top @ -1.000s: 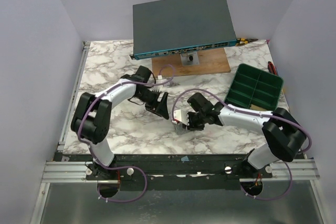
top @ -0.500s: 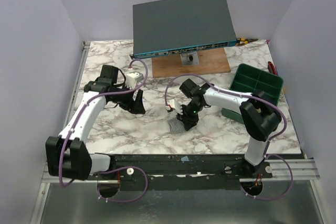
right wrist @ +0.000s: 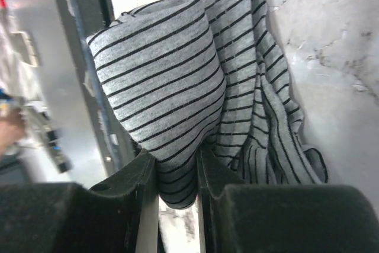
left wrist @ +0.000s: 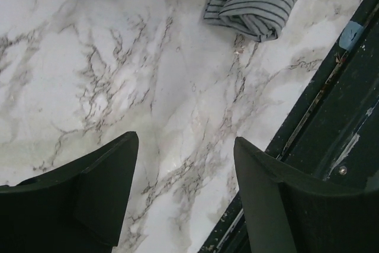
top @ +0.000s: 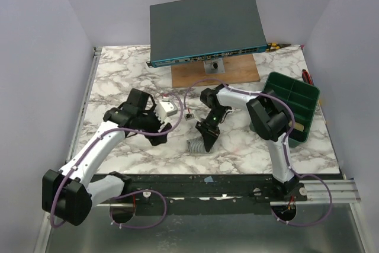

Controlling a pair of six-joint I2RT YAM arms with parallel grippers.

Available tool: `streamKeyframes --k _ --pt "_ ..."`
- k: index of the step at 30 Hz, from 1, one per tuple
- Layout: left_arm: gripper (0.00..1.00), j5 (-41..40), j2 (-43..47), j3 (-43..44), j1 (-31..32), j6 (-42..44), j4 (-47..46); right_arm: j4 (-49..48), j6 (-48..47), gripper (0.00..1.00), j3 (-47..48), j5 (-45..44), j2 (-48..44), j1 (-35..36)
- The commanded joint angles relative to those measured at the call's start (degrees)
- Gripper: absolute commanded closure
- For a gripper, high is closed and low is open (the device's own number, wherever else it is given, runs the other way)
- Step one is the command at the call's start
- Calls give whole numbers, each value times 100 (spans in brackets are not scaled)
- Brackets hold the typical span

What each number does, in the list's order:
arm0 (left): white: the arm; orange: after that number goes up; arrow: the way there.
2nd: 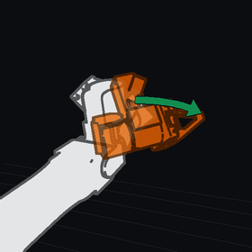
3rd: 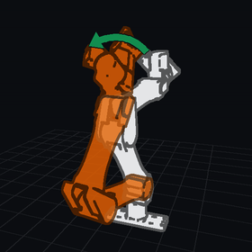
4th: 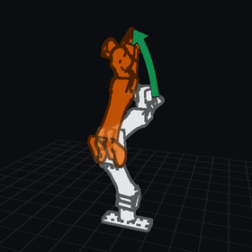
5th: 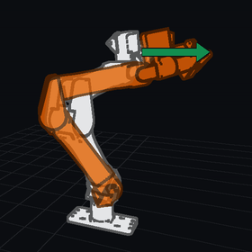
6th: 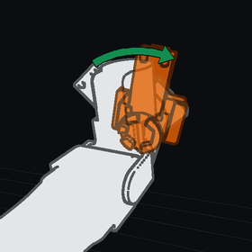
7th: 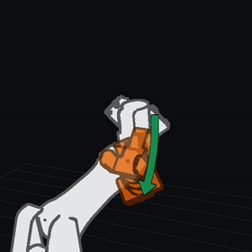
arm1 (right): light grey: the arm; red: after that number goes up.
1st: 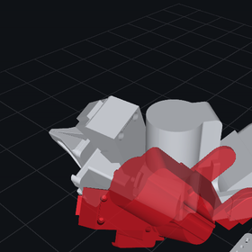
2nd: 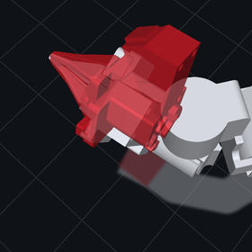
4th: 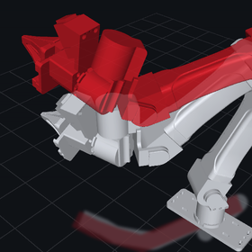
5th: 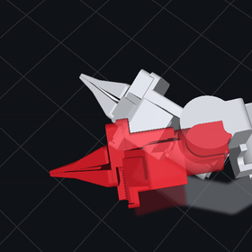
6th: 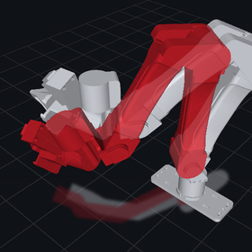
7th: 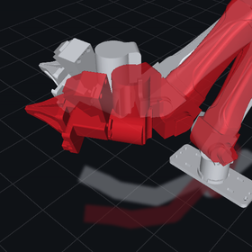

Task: Roll the underwear
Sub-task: Roll the underwear to the center of the board.

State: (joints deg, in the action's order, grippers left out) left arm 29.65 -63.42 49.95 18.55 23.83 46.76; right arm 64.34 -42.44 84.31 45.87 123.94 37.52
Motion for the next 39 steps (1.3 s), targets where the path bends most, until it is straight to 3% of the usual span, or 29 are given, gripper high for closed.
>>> streamKeyframes --k 1,15,21,39 --pt "30 -614 1 17 848 210 -642 -181 12 93 -154 -973 1041 34" --pt "26 -1110 -1132 37 2854 115 -1712 -268 270 93 235 -1137 1693 -113" --pt "24 -1755 -1417 -64 3503 206 -2247 -342 333 93 215 -1262 1667 -122" --pt "20 -2907 -2265 -410 4317 585 -3282 -331 306 93 239 -1397 1678 -132"
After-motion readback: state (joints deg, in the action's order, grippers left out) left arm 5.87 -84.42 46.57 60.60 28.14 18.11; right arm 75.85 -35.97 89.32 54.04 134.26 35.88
